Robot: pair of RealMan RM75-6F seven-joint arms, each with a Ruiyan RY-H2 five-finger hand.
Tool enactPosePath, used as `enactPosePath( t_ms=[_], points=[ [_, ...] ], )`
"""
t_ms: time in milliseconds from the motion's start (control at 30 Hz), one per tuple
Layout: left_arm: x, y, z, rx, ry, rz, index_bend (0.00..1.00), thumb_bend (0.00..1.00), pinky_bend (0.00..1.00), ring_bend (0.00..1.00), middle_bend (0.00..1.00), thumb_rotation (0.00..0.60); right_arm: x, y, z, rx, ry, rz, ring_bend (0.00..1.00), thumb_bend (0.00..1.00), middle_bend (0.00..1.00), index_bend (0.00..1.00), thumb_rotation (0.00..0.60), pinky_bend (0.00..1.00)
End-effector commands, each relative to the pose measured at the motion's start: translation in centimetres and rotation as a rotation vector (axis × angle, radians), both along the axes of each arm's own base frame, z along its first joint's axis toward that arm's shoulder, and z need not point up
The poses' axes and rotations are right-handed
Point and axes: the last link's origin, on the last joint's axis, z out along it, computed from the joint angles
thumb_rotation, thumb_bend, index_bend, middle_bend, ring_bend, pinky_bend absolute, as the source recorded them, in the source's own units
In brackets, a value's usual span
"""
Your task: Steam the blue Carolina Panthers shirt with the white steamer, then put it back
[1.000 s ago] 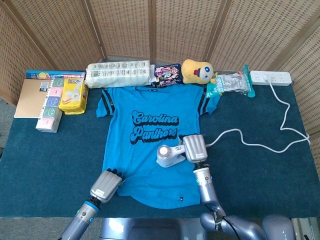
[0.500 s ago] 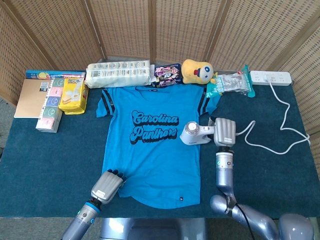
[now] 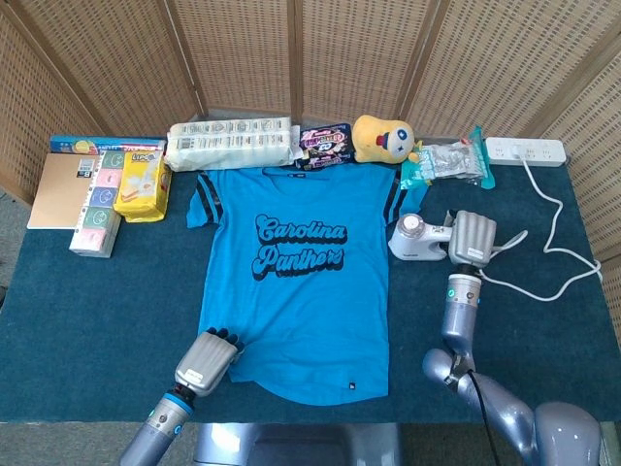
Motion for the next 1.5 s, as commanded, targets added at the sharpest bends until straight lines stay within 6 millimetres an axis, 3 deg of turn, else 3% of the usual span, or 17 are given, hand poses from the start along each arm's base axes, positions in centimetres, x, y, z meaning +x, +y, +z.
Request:
enactPosePath(
  t_ms=[33, 233, 700, 1067, 1267, 1500],
  points=[
    [-0.1, 0.0, 0.0, 0.001, 0.001, 0.005, 0.58, 0.48, 0.48, 0.42, 0.51, 0.600, -0.9, -0.9, -0.2, -0.006, 0.000, -0.051, 0.71, 0.38, 0.71, 0.69, 0.600, 0.60],
    [-0.4, 0.2, 0.0, 0.001, 0.018, 0.020, 0.58, 0.48, 0.48, 0.42, 0.51, 0.600, -3.1, -1.7, -0.6, -0.009, 0.007, -0.147, 0.67, 0.37, 0.68, 0.65, 0.600, 0.57],
    [-0.5, 0.3, -0.6, -0.013, 0.028, 0.024, 0.58, 0.48, 0.47, 0.42, 0.51, 0.600, -3.9, -1.6, -1.5, 0.025, 0.019, -0.137, 0.50, 0.32, 0.48, 0.40, 0.600, 0.42],
    [-0.5, 0.2, -0.6, -0.014, 0.025, 0.021, 0.58, 0.48, 0.46, 0.42, 0.51, 0.600, -4.1, -1.0, -1.7, 0.095, 0.131, -0.055, 0.17, 0.30, 0.20, 0.12, 0.600, 0.15],
    [-0.5, 0.2, -0.7, -0.017, 0.024, 0.022, 0.58, 0.48, 0.46, 0.42, 0.51, 0.600, -4.5, -0.6, -1.6, 0.123, 0.168, -0.023, 0.11, 0.23, 0.14, 0.05, 0.600, 0.09],
    [-0.6, 0.3, -0.9, -0.019, 0.023, 0.023, 0.58, 0.48, 0.46, 0.42, 0.51, 0.600, -5.2, -0.2, -1.3, 0.150, 0.224, -0.002, 0.09, 0.23, 0.14, 0.04, 0.600, 0.06]
  ],
)
